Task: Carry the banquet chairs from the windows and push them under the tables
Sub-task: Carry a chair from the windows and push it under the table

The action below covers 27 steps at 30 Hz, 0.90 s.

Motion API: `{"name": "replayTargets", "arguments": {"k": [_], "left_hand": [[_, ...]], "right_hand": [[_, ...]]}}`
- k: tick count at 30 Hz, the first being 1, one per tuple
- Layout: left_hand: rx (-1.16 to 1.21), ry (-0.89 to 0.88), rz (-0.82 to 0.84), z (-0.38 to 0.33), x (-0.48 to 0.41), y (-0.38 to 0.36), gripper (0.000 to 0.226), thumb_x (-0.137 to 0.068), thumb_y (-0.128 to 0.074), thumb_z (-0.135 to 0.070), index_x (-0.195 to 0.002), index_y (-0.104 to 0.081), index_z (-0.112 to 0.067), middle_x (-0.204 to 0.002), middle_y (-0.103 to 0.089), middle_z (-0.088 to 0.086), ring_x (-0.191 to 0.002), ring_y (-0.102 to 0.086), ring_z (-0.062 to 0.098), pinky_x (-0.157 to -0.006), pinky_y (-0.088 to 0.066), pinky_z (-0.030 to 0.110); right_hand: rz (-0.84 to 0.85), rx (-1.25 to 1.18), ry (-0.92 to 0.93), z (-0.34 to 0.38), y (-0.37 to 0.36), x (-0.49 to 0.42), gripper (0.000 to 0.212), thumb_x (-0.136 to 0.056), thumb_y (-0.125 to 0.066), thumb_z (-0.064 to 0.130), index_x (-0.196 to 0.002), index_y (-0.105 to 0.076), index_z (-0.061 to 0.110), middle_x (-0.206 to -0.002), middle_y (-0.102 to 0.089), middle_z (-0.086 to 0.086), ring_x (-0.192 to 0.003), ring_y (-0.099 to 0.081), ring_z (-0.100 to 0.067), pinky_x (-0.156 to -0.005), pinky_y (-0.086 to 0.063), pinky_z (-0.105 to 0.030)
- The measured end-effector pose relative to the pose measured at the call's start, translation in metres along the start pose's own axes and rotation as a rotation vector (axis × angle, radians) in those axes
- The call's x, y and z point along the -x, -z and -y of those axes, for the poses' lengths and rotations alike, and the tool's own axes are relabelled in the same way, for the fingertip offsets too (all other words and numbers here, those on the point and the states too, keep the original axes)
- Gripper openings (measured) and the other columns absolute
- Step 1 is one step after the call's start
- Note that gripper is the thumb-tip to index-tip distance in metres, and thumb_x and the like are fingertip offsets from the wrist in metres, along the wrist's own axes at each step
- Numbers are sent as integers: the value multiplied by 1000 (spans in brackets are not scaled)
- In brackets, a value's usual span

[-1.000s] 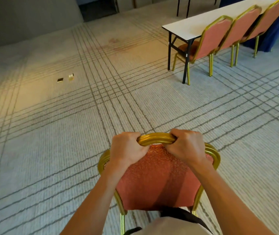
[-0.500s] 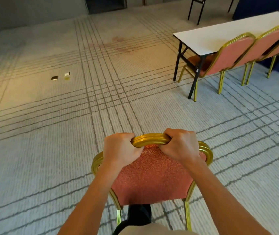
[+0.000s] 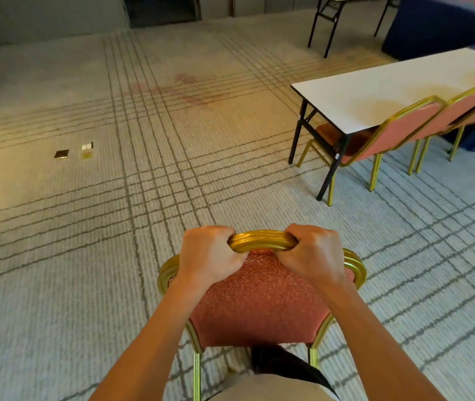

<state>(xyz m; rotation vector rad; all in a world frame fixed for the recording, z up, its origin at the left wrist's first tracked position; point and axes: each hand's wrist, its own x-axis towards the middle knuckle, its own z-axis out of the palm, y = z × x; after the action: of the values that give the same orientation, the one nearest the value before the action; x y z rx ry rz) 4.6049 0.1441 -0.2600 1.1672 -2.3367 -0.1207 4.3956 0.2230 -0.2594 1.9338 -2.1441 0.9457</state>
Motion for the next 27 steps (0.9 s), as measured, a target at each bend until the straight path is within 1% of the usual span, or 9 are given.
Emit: {"name": "replayTargets", "arguments": {"k": [4,7,11,13,16,19,21,24,27], "left_hand": [[-38,-38,26,34,-82,-39,41,-75,-65,-49,-54,-35,-30,-47,-25,-14,-43,-36,8,-46,-23,24],[-65,-38,58,55,-145,-66,44,-72,-69,-46,-54,-32,-32,-46,-21,-15,-42,-33,7,-45,-17,22],[-112,-84,7,79,-224,-90,40,-68,-70,-46,-56,-35,-31,-45,-40,-10,-39,-46,13,-45,-25,22],[-127,-66,4,89,-265,-96,37,-68,-66,-47,-55,-37,-29,-46,-48,-7,-40,-49,15,-43,-31,24],[-110,-54,-42,107,-319,-111,33,-70,-59,-49,-53,-42,-26,-48,-51,-8,-42,-53,17,-42,-37,26],[-105,-58,-61,131,-370,-124,35,-69,-64,-47,-59,-34,-32,-48,-49,-9,-42,-51,17,-46,-29,23],[-112,-59,-57,152,-400,-140,39,-68,-69,-45,-59,-33,-32,-47,-49,-8,-41,-50,17,-48,-24,21],[-122,-48,-65,193,-453,-167,35,-71,-61,-48,-57,-35,-29,-47,-49,-6,-39,-50,17,-46,-23,22],[-104,-30,-66,242,-513,-198,32,-70,-57,-50,-55,-38,-28,-47,-51,-5,-41,-52,19,-45,-25,23]], "right_hand": [[-10,-13,5,-39,-46,-77,18,-67,-60,36,-57,-57,21,-49,-51,8,-42,-47,-15,-43,-39,-25],[16,-44,4,-68,-79,-137,19,-67,-57,39,-58,-59,21,-50,-53,8,-43,-49,-15,-43,-43,-28],[4,-90,45,-100,-106,-220,20,-66,-56,38,-56,-56,21,-49,-52,8,-42,-49,-17,-43,-41,-27],[16,-98,55,-114,-116,-264,20,-67,-60,37,-56,-55,21,-50,-53,8,-44,-50,-17,-44,-41,-26],[-6,-83,86,-134,-137,-322,21,-68,-63,37,-56,-55,21,-50,-53,8,-44,-51,-17,-44,-42,-27],[3,-92,91,-148,-161,-373,21,-69,-60,37,-56,-56,21,-50,-53,8,-44,-50,-16,-42,-42,-28],[21,-83,93,-158,-183,-407,19,-67,-64,35,-57,-57,21,-51,-54,8,-44,-51,-16,-43,-42,-28],[43,-54,95,-171,-222,-467,18,-64,-71,33,-57,-59,22,-51,-55,8,-45,-53,-17,-44,-42,-27],[75,-19,102,-182,-268,-534,25,-66,-79,32,-56,-58,22,-51,-55,8,-44,-52,-17,-46,-38,-24]]}}
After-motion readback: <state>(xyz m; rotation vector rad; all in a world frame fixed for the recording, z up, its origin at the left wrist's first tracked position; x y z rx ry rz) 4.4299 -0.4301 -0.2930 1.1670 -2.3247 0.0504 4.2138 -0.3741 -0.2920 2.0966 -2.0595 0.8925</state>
